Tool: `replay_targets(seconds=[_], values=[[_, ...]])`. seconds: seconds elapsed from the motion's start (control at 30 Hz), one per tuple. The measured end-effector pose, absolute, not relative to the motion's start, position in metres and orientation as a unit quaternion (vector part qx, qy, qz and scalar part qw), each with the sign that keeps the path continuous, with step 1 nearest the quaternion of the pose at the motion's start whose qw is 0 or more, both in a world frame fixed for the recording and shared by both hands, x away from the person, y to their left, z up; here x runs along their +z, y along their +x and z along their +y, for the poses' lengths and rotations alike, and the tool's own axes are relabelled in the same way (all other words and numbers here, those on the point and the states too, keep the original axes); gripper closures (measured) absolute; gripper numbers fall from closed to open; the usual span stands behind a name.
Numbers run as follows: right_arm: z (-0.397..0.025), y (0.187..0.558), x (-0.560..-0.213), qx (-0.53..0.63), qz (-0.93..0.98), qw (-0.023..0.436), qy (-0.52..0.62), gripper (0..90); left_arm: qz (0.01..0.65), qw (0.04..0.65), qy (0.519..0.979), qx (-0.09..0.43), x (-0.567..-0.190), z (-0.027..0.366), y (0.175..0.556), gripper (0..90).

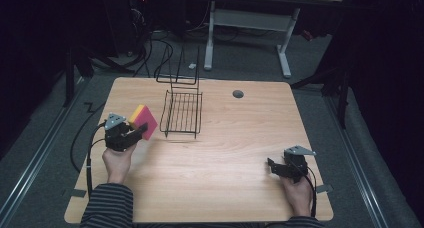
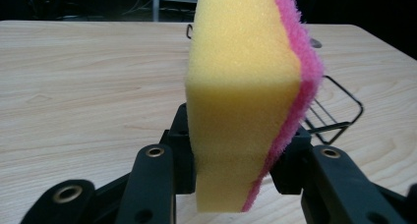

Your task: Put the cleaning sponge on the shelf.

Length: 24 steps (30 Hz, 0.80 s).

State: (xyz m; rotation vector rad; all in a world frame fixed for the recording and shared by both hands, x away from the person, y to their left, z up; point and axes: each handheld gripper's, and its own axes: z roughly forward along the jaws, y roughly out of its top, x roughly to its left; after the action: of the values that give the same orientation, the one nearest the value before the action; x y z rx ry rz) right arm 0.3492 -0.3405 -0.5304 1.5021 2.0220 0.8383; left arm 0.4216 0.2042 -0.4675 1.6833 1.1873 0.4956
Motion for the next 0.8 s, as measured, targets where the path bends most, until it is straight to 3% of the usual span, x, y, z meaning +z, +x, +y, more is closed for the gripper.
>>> replay_targets(seconds=[0.8], values=[[-0.34,0.349,-0.53,0.308,0.739,0.239,0.55,25.9,0.463,0.513,0.695,0.2,-0.441,0.187,0.408,61.3]])
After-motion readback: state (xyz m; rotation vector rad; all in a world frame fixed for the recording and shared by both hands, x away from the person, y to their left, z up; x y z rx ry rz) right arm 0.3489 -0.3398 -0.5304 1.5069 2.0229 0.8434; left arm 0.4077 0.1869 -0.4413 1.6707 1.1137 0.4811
